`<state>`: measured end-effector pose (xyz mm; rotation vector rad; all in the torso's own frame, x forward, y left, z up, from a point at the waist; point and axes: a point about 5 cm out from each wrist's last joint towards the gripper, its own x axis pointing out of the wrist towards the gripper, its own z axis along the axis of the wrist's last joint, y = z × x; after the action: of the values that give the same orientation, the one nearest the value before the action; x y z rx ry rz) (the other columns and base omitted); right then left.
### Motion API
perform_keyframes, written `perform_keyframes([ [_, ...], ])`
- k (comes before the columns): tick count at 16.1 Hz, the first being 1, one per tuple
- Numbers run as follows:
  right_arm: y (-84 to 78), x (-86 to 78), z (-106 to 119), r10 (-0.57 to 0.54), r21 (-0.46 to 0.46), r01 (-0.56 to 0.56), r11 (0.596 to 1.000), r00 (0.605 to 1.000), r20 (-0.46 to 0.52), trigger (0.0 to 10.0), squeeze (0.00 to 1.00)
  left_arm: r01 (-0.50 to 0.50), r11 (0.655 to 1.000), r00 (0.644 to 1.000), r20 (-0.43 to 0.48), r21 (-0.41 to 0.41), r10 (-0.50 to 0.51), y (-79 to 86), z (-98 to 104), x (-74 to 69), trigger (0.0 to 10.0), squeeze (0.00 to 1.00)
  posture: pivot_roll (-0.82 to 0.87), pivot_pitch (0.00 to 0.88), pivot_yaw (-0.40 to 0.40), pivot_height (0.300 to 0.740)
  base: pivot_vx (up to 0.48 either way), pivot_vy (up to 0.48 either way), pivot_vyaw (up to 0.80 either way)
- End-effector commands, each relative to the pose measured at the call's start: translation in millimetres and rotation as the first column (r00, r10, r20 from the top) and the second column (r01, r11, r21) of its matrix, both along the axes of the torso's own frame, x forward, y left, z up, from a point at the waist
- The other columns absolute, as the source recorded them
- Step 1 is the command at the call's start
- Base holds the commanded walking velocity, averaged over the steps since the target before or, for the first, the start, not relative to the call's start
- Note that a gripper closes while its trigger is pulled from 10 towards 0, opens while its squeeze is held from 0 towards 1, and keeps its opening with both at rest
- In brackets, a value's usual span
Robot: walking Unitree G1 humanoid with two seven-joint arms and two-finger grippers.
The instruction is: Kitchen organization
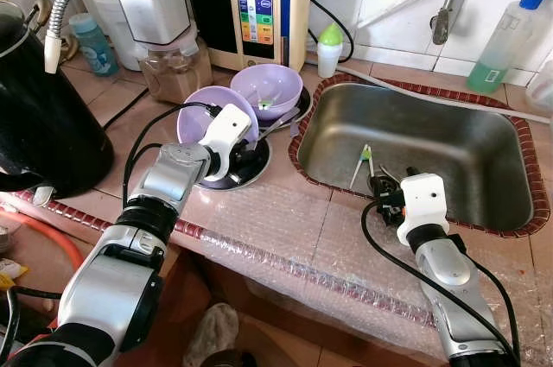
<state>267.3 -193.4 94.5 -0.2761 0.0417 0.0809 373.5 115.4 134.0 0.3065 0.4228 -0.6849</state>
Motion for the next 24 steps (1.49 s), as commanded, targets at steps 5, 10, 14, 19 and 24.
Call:
perform_keyframes([
  [5,-0.3,4.2,2.1,-0.002,-0.002,0.002,1.000,1.000,0.004,10.0,0.00,-0.023,1.000,0.999,0.048,-0.004,0.024,5.3,9.8,3.3,0.0,0.00,-0.10,0.000,0.096,0.740,0.000,0.000,0.00],
  [10,0.0,7.2,2.8,0.003,-0.004,-0.003,1.000,1.000,0.009,10.0,0.00,-0.023,1.000,0.992,0.128,-0.008,0.024,7.6,24.4,2.2,0.0,0.00,-0.09,0.000,0.087,0.740,0.000,0.000,0.00],
  [14,0.7,8.9,3.2,0.005,-0.002,-0.005,1.000,1.000,0.011,10.0,0.00,0.000,1.000,0.991,0.133,-0.004,0.001,5.5,20.8,-4.7,0.0,0.00,-0.09,0.000,0.087,0.740,0.000,0.000,0.00],
  [19,0.2,11.1,4.1,0.004,-0.002,-0.004,1.000,1.000,0.015,10.0,0.00,0.031,0.999,0.982,0.185,-0.020,-0.027,1.6,35.8,-7.9,0.0,0.00,-0.09,0.000,0.082,0.740,0.000,0.000,0.00],
  [24,5.3,16.7,17.8,0.047,0.058,-0.052,0.997,0.995,0.085,10.0,0.00,0.044,0.996,0.959,0.282,-0.080,-0.019,-4.6,42.0,-15.3,0.0,0.00,-0.08,0.000,0.071,0.740,0.000,0.000,0.00],
])
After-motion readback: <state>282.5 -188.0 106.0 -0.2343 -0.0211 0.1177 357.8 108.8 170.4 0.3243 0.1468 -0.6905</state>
